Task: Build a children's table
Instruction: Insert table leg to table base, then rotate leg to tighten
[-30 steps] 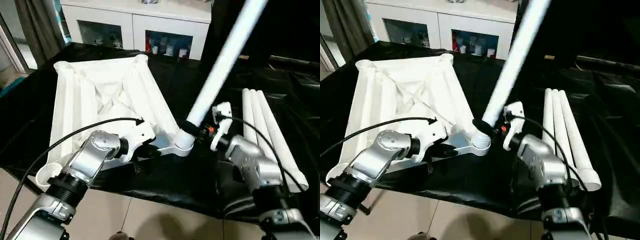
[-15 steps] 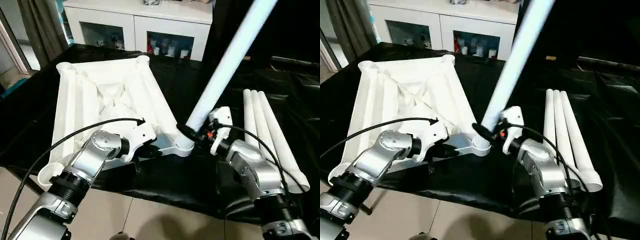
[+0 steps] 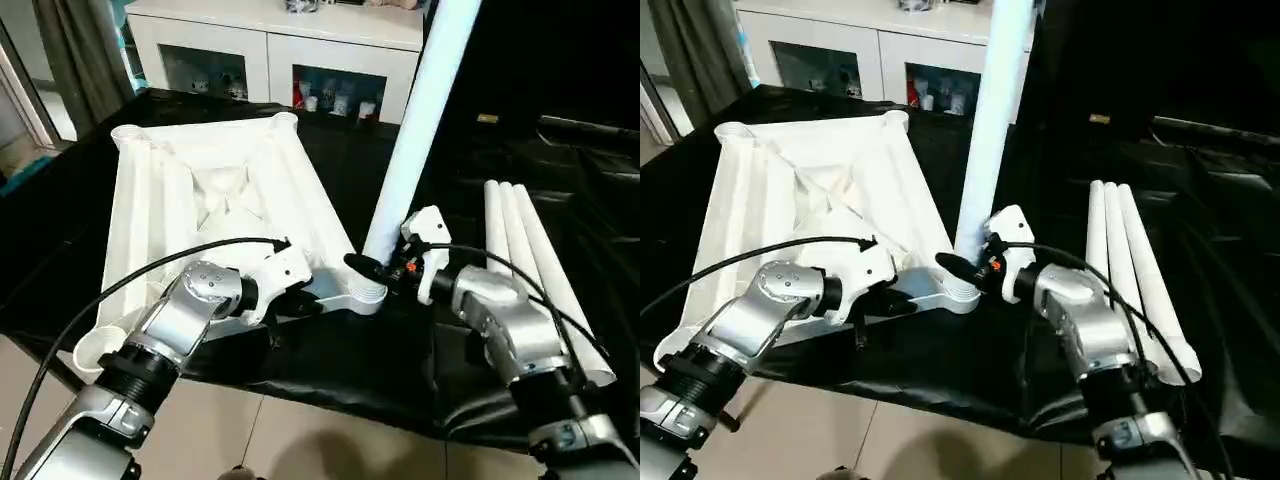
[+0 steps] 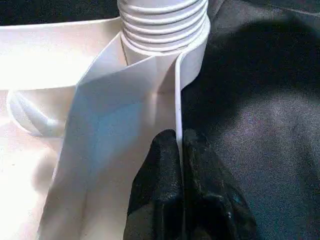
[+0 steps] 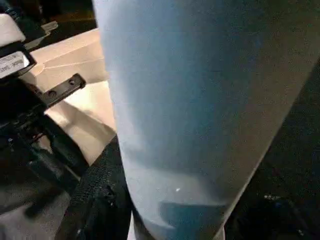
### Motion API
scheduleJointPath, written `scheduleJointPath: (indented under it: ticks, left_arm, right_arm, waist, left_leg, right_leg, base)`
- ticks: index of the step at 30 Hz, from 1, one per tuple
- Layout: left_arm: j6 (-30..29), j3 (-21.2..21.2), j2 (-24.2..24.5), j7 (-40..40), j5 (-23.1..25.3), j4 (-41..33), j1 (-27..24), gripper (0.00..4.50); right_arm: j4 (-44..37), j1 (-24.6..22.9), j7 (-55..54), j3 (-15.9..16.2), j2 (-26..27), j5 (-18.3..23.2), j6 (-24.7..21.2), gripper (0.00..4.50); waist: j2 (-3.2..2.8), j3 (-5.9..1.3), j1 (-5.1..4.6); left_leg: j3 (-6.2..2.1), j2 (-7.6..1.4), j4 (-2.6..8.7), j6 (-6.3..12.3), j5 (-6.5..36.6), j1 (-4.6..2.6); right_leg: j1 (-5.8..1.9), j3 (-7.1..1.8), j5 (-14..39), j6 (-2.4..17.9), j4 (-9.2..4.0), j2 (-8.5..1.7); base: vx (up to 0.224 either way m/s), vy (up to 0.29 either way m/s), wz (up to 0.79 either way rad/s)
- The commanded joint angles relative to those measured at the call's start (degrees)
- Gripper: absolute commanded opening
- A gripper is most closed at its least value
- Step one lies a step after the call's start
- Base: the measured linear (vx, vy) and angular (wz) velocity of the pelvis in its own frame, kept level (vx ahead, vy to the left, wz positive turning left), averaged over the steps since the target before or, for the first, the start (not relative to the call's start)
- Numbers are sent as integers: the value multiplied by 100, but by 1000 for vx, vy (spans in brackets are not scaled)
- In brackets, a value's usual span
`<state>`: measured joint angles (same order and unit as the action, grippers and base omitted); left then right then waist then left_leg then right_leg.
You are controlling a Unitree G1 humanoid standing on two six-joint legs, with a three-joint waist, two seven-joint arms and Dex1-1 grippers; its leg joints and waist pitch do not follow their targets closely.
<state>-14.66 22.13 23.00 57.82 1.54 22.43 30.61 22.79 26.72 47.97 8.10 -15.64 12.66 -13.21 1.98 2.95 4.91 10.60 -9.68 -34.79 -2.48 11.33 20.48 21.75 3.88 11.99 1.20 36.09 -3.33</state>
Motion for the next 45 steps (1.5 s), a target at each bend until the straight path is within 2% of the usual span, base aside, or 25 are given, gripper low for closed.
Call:
scheduleJointPath:
  ticks: [1,2,3,7,8,14,15,21,24,25,26,28,29,30,31,33,36,37,39,40,41,42,43,44,45]
  left_arm:
    - [246,-6,-26,55,-58,-198,-4,0]
    - [347,14,11,170,-82,-239,-35,0]
    - [407,24,34,245,-105,-266,-52,0]
    - [572,26,118,646,-310,-411,-116,0]
    - [588,36,142,735,-340,-440,-118,0]
    - [647,46,146,797,-276,-297,-7,0]
    - [650,46,146,800,-268,-290,-2,0]
    - [656,17,139,744,-209,-213,29,0]
    - [546,-79,29,422,-127,-52,101,0]
    - [530,-95,2,359,-115,-17,116,0]
    - [466,-119,-42,277,-107,23,137,0]
    - [413,-150,-110,159,-93,80,175,0]
    - [310,-178,-183,46,-85,130,219,0]
    - [310,-178,-183,46,-85,130,219,0]
    - [310,-178,-183,46,-85,130,219,0]
    - [108,-231,-385,-295,-17,305,369,0]
    - [-102,-273,-565,-648,75,518,537,0]
    - [-398,-347,-771,-1111,177,769,720,0]
    - [-512,-383,-855,-1292,214,877,792,0]
    - [-705,-454,-1001,-1653,279,1084,924,0]
    - [-802,-492,-1073,-1829,316,1187,988,0]
    - [-837,-495,-1099,-1885,334,1210,1007,0]
    - [-976,-504,-1201,-2064,386,1245,1064,0]
    - [-1049,-507,-1253,-2137,406,1237,1085,0]
    - [-1144,-507,-1324,-2228,429,1215,1109,0]
  right_arm:
    - [516,-320,259,415,-55,-268,-349,188]
    - [582,-321,397,445,-104,-276,-291,188]
    - [602,-327,457,457,-136,-277,-264,188]
    - [578,-375,668,492,-237,-234,-259,188]
    - [574,-387,725,497,-264,-224,-256,188]
    - [688,-384,816,449,-309,-241,-208,188]
    - [694,-388,820,447,-310,-245,-202,188]
    - [773,-424,750,414,-273,-280,-141,188]
    - [1059,-376,177,192,-73,-328,-34,188]
    - [1145,-347,11,119,-13,-327,-16,188]
    - [1283,-297,-229,48,65,-356,48,188]
    - [1459,-225,-491,-10,153,-402,122,188]
    - [1629,-146,-741,-47,237,-459,214,188]
    - [1629,-146,-741,-47,237,-459,214,188]
    - [1629,-146,-741,-47,237,-459,214,188]
    - [2077,115,-1415,-167,484,-548,398,188]
    - [2488,378,-1972,-248,669,-612,542,188]
    - [2895,645,-2578,-329,825,-680,669,188]
    - [3041,743,-2776,-374,885,-678,696,188]
    - [3242,895,-3088,-473,985,-633,722,188]
    - [3357,976,-3244,-516,1033,-619,759,188]
    - [3398,1009,-3294,-534,1056,-606,757,188]
    - [3567,1140,-3473,-615,1142,-543,755,188]
    - [3659,1207,-3559,-663,1186,-505,757,188]
    - [3785,1299,-3669,-730,1245,-449,757,188]
  waist:
    - [-13,-279,-52]
    - [7,-288,-48]
    - [22,-295,-48]
    - [9,-308,-48]
    - [22,-308,-52]
    - [-16,-299,-57]
    - [-4,-302,-59]
    - [-11,-301,-54]
    - [-9,-268,-66]
    - [-5,-241,-82]
    - [2,-233,-95]
    - [-2,-226,-125]
    - [-1,-215,-180]
    - [-1,-215,-180]
    - [-3,-208,-227]
    - [-30,-219,-296]
    - [-26,-217,-357]
    - [-48,-207,-408]
    - [-66,-203,-438]
    - [-81,-211,-437]
    - [-105,-205,-459]
    - [-87,-198,-456]
    - [-28,-199,-447]
    - [-22,-196,-444]
    - [-29,-186,-446]
  left_leg:
    - [-184,-413,481,1,1239,-59]
    - [-182,-421,482,-2,1232,-75]
    - [-183,-419,485,9,1192,-59]
    - [-169,-421,488,46,1115,-71]
    - [-168,-423,494,37,1157,-71]
    - [-178,-434,514,-66,1404,-101]
    - [-178,-435,515,-81,1430,-103]
    - [-179,-437,523,-83,1417,-98]
    - [-182,-431,534,-118,1622,-115]
    - [-198,-431,546,-167,1855,-142]
    - [-226,-427,546,-228,2105,-173]
    - [-241,-423,547,-255,2237,-178]
    - [-274,-418,554,-296,2437,-184]
    - [-274,-418,554,-296,2437,-184]
    - [-291,-412,554,-327,2584,-197]
    - [-330,-426,593,-364,2700,-170]
    - [-353,-410,577,-424,2953,-209]
    - [-368,-409,588,-427,3059,-202]
    - [-394,-411,613,-468,3256,-198]
    - [-404,-414,619,-478,3328,-212]
    - [-401,-430,644,-494,3392,-216]
    - [-396,-420,638,-487,3465,-232]
    - [-381,-412,625,-454,3462,-246]
    - [-373,-400,590,-416,3400,-273]
    - [-373,-396,579,-372,3345,-265]
  right_leg:
    - [-157,-379,1868,962,-573,-601]
    - [-150,-381,1783,965,-561,-597]
    - [-169,-378,1695,974,-555,-601]
    - [-167,-382,1407,1041,-533,-592]
    - [-172,-378,1408,1055,-533,-588]
    - [-156,-381,1586,1085,-553,-589]
    - [-156,-383,1624,1069,-559,-590]
    - [-158,-386,1594,1074,-560,-591]
    - [-132,-383,1901,1038,-598,-594]
    - [-105,-382,2301,972,-644,-607]
    - [-84,-375,2831,821,-699,-628]
    - [-60,-368,3078,748,-725,-637]
    - [-40,-342,3386,637,-764,-636]
    - [-40,-342,3386,637,-764,-636]
    - [-23,-318,3560,572,-789,-633]
    - [-44,-284,3474,541,-795,-635]
    - [-21,-253,3529,558,-826,-647]
    - [-28,-227,3515,555,-848,-645]
    - [-49,-168,3387,542,-858,-625]
    - [-59,-147,3301,551,-862,-625]
    - [-64,-141,3022,615,-850,-625]
    - [-51,-124,2943,631,-878,-623]
    - [-38,-125,2993,634,-900,-645]
    - [-8,-137,3140,655,-902,-692]
    - [-15,-124,3234,610,-942,-707]
  base:
    - [0,0,0]
    - [0,0,0]
    - [0,0,0]
    - [0,0,0]
    - [0,0,0]
    - [0,0,0]
    - [0,0,0]
    - [0,0,0]
    - [0,0,0]
    - [0,0,0]
    - [0,0,0]
    - [0,0,0]
    - [0,0,0]
    - [0,0,0]
    - [-53,20,-4]
    - [0,0,0]
    - [0,0,0]
    - [0,0,0]
    - [0,0,0]
    - [0,0,0]
    - [0,0,0]
    - [0,0,0]
    - [0,0,0]
    - [0,0,0]
    - [0,0,0]
